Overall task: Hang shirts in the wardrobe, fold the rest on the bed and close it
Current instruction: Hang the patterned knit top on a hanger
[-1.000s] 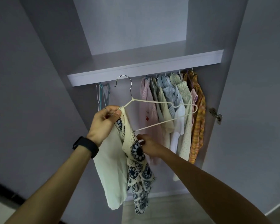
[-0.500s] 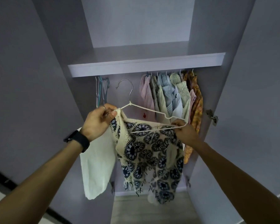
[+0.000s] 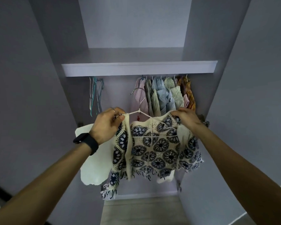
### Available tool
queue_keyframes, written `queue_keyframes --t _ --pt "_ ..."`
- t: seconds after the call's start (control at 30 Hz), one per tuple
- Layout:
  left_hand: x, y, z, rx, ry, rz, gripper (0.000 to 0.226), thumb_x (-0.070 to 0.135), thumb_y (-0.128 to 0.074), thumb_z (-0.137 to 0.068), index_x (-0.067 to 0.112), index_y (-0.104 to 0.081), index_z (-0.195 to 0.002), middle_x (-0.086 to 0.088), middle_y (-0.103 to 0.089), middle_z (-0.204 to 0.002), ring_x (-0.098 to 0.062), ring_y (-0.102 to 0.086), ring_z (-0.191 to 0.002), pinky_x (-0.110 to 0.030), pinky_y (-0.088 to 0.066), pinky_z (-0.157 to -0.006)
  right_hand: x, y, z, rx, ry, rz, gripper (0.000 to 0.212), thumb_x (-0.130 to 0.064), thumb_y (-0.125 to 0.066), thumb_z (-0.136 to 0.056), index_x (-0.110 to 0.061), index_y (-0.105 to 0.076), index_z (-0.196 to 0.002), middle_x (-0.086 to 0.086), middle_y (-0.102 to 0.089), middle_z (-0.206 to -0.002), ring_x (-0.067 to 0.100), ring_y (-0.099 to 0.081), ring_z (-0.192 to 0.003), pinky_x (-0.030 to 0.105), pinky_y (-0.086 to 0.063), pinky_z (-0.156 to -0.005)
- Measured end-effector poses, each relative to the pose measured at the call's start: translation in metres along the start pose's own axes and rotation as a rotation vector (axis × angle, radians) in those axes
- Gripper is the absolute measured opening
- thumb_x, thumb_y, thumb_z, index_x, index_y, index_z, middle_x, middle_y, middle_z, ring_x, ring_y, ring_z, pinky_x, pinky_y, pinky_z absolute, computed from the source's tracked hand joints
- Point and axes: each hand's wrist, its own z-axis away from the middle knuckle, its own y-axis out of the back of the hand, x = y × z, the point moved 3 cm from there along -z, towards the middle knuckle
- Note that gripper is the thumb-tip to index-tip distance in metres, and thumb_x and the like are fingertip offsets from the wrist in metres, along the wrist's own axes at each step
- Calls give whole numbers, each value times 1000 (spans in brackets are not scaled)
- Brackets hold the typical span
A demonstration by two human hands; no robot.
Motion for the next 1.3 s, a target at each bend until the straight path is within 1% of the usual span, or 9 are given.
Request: queue_keyframes --t 0.2,0.37,0.5,0.67,0.93,1.03,1.13,1.2,1.3 --pt "-1 -9 5 -26 74 44 9 16 -60 -98 19 -68 -102 1 -63 -90 -15 -59 -76 -1 -36 -68 -5 -8 -3 21 249 333 15 -37 -62 -98 -32 -74 -91 -5 -66 -82 15 -59 -84 31 -46 -80" --pt "-15 14 10 -10 144 122 8 20 -63 -97 21 -68 -104 -2 -68 -90 -17 -64 -81 -12 -46 -73 18 12 -5 23 189 683 24 -38 -57 -101 -32 -75 -116 0 -76 -104 23 -67 -94 36 -55 -81" --pt "-15 12 13 -22 139 80 9 19 -62 -98 18 -68 -104 -1 -67 -90 -18 -64 -82 -29 -52 -79 14 -4 -5 3 212 489 28 -38 -60 -99 -24 -75 -119 3 -75 -115 22 -66 -106 32 -51 -93" --pt "-12 -15 14 -25 142 -82 13 20 -56 -100 17 -66 -106 -5 -64 -97 -24 -62 -85 -31 -48 -76 -6 -33 0 -80 183 251 36 -31 -63 -98 -14 -68 -130 6 -69 -124 25 -64 -111 11 -44 -74" --pt "-12 -36 19 82 267 -108 15 23 -55 -100 17 -65 -109 -7 -60 -102 -34 -63 -86 -35 -48 -71 -37 -52 49 -6 142 -249 21 -31 -55 -102 -29 -70 -116 -27 -65 -92 -6 -61 -85 27 -47 -76" --pt "-15 -27 16 182 291 -66 13 22 -58 -99 16 -68 -106 -3 -57 -95 -31 -62 -84 -28 -38 -71 -20 -69 85 -377 185 -62 19 -24 -51 -104 -30 -69 -107 -19 -66 -81 -3 -63 -68 21 -49 -69" --pt "-21 -15 13 183 249 -94 14 21 -60 -98 15 -70 -105 -4 -61 -98 -28 -63 -86 -25 -38 -73 5 -71 105 -846 18 285 29 -20 -50 -106 -36 -70 -120 -19 -70 -110 6 -74 -78 25 -59 -73" --pt "-19 -10 15 172 181 -55 11 19 -63 -97 15 -71 -104 -2 -63 -98 -22 -63 -87 -18 -38 -76 0 -59 93 -738 132 273 26 -21 -59 -102 -36 -72 -118 -11 -72 -118 14 -75 -85 27 -59 -76" --pt "-13 -6 19 156 119 86 8 16 -68 -94 17 -73 -99 3 -65 -96 -17 -63 -85 -5 -38 -78 -30 -26 67 -101 392 178 26 -36 -69 -93 -41 -65 -118 -6 -66 -120 14 -66 -99 20 -49 -82"
